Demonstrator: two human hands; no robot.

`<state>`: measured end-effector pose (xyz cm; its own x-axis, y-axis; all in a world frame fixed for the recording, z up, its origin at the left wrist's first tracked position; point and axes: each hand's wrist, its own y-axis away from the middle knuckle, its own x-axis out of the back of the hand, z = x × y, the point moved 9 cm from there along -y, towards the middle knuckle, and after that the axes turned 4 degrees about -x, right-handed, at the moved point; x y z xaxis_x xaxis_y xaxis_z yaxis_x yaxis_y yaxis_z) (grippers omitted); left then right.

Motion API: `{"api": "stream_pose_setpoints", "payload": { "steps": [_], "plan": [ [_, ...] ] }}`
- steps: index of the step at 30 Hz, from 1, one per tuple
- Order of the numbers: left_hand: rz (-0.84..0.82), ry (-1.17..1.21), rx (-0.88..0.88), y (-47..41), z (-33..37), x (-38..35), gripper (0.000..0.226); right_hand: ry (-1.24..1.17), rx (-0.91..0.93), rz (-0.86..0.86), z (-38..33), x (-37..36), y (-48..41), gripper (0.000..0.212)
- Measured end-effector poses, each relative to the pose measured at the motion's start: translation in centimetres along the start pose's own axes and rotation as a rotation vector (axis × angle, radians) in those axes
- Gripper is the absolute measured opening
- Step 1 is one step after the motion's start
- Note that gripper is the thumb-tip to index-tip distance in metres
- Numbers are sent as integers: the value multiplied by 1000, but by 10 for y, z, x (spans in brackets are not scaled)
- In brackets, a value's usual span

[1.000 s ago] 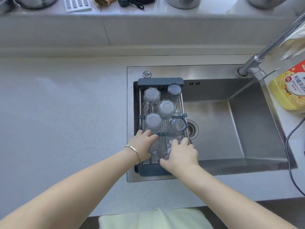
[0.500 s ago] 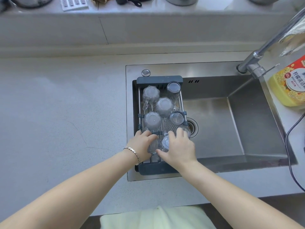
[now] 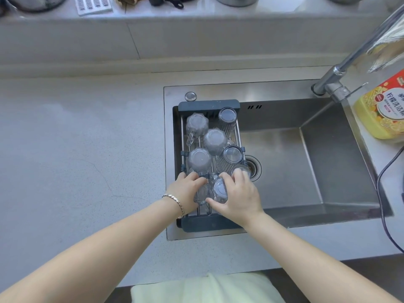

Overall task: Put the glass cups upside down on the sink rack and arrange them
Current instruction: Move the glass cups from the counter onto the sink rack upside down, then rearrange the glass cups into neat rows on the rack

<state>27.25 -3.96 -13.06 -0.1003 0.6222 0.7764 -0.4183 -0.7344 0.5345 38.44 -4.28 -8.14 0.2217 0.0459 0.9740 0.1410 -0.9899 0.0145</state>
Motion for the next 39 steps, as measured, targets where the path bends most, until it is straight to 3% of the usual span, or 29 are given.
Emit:
{"api": "stream_pose_setpoints", "payload": {
  "steps": [9,16,23,29,33,36,39],
  "plan": [
    [-1,-25,9,1,1,0,57,-52,239,102,-7,2,13,59],
    [9,-19,-4,2,0,-2,62,-90,207,81,-1,-7,18,61],
    [3,2,47,2,-2,-2,82,-123,120,22,8,-16,24,60],
    [-15,-19,10,-2,3,-2,79,-103,-25,-185,11,-19,18,67],
    [-55,-35,9,-5,5,-3,76,-13,-96,-441,11,-27,18,80],
    [-70,-28,-8,-5,8,1,78,-10,-99,-460,7,-17,13,88],
    [24,48,-13,-7,5,26,61,-167,-81,-393,4,4,-9,75]
  ]
}}
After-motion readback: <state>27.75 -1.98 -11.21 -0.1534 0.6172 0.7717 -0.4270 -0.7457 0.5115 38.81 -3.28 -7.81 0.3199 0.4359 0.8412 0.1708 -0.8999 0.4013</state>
